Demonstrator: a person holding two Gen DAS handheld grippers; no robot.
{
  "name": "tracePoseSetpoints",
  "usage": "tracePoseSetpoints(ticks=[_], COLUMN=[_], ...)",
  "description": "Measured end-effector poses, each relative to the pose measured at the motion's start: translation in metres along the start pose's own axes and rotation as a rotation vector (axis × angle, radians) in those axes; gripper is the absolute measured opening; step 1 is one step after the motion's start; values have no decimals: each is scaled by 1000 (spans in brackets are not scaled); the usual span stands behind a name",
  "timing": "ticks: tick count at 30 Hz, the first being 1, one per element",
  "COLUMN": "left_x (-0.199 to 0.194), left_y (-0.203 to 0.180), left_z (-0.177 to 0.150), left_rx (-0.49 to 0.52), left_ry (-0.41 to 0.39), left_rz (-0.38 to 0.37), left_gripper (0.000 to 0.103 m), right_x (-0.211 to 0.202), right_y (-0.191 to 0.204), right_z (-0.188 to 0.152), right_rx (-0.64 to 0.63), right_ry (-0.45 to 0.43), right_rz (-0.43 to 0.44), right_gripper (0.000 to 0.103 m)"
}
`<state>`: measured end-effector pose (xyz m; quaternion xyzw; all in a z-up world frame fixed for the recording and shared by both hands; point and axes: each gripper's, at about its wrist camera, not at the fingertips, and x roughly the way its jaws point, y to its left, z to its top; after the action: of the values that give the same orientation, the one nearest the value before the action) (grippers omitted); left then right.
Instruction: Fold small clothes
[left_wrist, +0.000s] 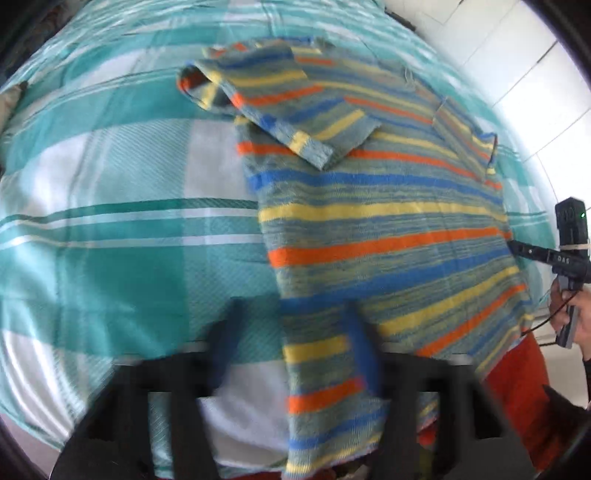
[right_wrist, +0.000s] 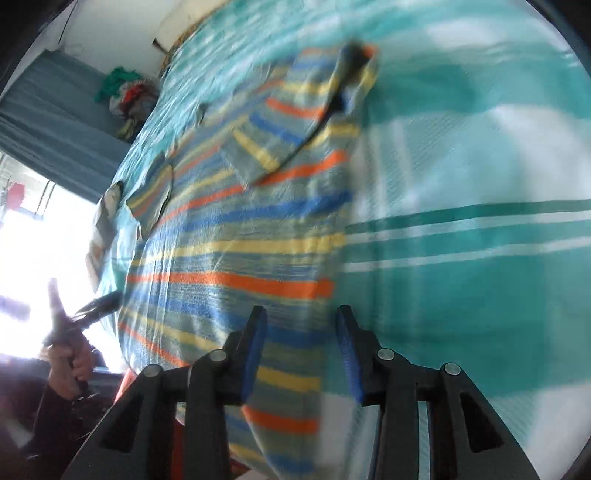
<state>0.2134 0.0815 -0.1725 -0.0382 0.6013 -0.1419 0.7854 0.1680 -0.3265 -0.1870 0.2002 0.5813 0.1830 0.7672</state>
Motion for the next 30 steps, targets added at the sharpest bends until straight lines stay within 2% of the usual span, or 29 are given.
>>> tracePoseSetpoints(ticks=[1, 4, 6, 9, 12, 16, 24, 26, 28, 29, 30], left_x=[1, -3, 5, 7, 11, 11, 5, -7, -25, -37, -46], left_y=[-5, -7, 5, 15, 14, 19, 14, 12, 11, 10, 8], left_z=[-2, -8, -9, -12, -13, -22, -21, -19, -25, -30, -33], left_rx=[17, 21, -26, -71, -72, -73, -67, -83, -95, -92, -86], left_ry=[5, -37, -33, -45, -55, -77, -98, -95, -121, -153, -180], left_rz=[28, 145, 135, 106, 114, 106, 125, 132, 174, 202, 219], left_gripper=[2, 0, 0, 0, 1, 1, 7, 20, 66, 75, 80], right_x=[4, -6, -12, -3, -1, 0, -9, -9, -17, -23, -34], right_y=[6, 15, 10, -1, 4, -10, -11, -8, -5, -1, 2], right_z=[2, 2, -1, -4, -4, -10, -19, -18, -21, -22, -26], right_rx=[-27, -41, -32, 27, -3, 20, 1, -8, -1, -2, -17], right_ry=[2, -19, -44, -51, -59, -87, -118, -128, -129, -139, -160], right_rz=[-20, -189, -275, -266, -295, -250, -249, -237, -223, -234, -257], right_gripper=[4, 3, 3, 3, 3, 1, 3, 11, 26, 37, 42])
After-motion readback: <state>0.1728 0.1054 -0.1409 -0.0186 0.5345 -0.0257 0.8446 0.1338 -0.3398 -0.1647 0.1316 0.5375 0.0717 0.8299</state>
